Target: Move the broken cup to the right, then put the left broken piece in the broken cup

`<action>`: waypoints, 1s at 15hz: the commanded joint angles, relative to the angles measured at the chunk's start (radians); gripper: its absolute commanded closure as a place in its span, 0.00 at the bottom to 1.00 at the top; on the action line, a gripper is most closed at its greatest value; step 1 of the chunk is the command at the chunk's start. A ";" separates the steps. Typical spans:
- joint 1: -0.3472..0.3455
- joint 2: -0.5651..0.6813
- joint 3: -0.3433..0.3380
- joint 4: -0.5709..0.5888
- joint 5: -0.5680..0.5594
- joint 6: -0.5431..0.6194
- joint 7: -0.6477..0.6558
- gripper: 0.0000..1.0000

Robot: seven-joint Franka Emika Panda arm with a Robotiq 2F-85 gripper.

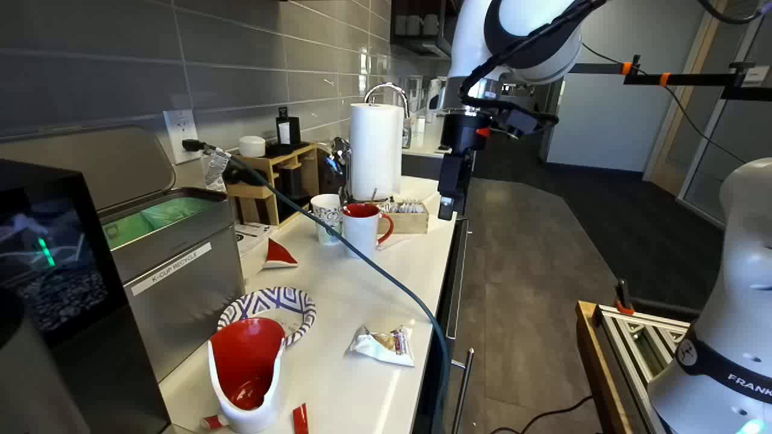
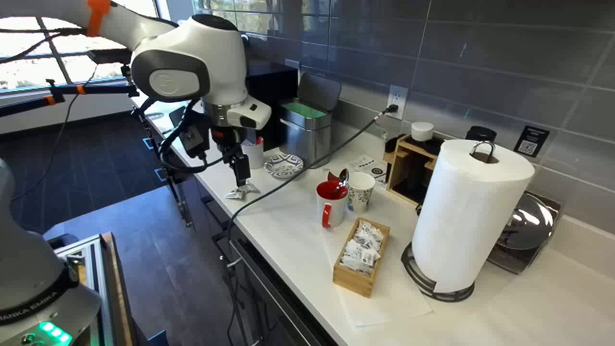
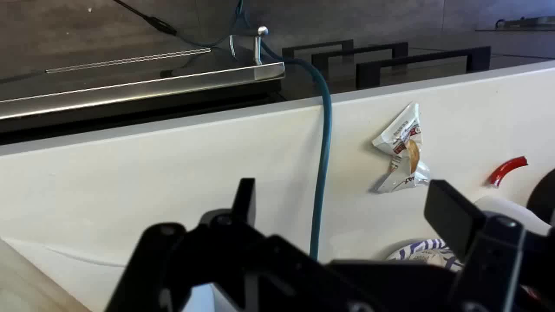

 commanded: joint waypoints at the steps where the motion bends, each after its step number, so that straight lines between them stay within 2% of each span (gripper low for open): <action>1: -0.020 0.001 0.019 0.002 0.008 -0.003 -0.006 0.00; 14: -0.020 0.001 0.019 0.002 0.008 -0.003 -0.006 0.00; 15: -0.010 0.006 0.041 0.003 0.006 0.008 0.020 0.00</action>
